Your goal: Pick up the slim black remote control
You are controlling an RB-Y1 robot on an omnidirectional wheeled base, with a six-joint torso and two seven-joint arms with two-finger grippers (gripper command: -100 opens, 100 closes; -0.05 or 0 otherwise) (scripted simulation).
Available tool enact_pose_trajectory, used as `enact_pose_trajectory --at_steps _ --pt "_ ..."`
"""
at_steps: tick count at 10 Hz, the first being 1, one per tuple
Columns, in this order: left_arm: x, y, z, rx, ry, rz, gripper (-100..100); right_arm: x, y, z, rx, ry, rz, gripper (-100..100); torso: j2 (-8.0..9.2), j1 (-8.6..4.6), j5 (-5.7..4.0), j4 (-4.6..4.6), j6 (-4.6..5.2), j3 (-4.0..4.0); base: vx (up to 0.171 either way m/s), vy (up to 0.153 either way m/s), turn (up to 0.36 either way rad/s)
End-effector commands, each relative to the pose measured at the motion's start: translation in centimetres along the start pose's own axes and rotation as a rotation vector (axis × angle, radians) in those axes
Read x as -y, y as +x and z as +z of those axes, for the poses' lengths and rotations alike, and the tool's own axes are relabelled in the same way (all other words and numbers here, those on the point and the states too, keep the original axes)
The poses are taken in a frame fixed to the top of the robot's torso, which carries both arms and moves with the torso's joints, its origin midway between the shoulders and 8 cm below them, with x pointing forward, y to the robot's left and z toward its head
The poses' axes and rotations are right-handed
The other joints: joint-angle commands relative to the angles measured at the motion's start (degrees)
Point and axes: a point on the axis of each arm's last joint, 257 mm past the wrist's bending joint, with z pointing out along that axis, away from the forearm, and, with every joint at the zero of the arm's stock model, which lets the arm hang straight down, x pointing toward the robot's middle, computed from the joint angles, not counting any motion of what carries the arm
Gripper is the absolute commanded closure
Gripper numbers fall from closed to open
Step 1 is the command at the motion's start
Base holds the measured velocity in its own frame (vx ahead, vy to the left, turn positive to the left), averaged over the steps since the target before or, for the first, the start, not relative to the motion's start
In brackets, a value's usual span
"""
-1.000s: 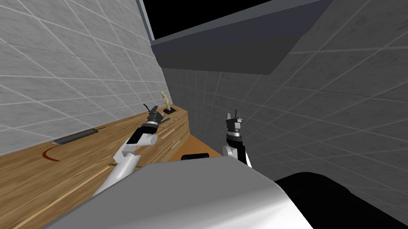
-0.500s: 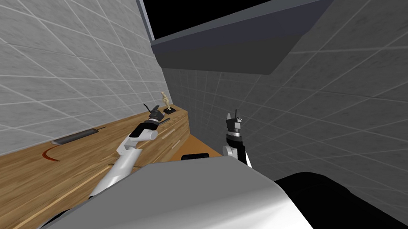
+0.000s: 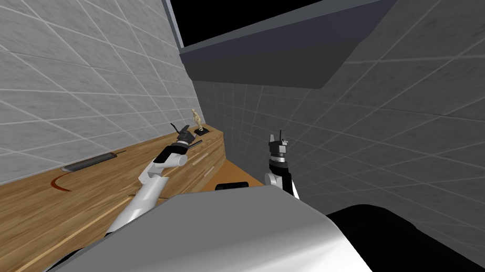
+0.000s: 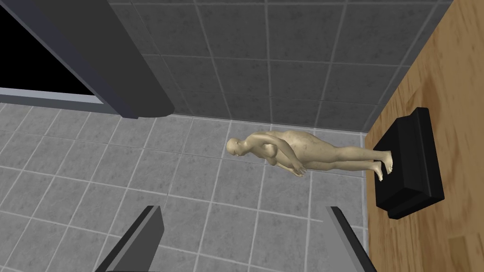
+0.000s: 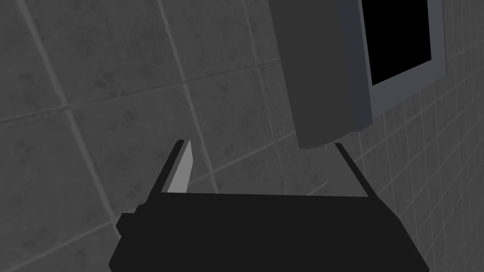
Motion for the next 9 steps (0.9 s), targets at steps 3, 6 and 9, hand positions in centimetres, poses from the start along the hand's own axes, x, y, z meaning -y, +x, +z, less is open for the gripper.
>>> enact_pose_trajectory --at_steps 3,6,9 --pt "0.2 -1.2 1.0 0.016 -0.021 0.001 -100 0.0 0.0 0.0 0.0 0.0 0.0 0 0.0 0.0 0.0 0.0 0.0 0.0 0.001 -0.001 -0.004" --pt "0.9 -3.2 2.7 0.046 -0.049 -0.001 -100 0.0 0.0 0.0 0.0 0.0 0.0 0 -0.04 -0.01 0.0 -0.01 0.01 -0.02 0.006 -0.007 -0.021" --pt "0.9 -3.2 2.7 0.046 -0.049 -0.001 -100 0.0 0.0 0.0 0.0 0.0 0.0 0 -0.01 0.0 0.0 -0.01 -0.01 -0.01 0.001 -0.002 -0.005"
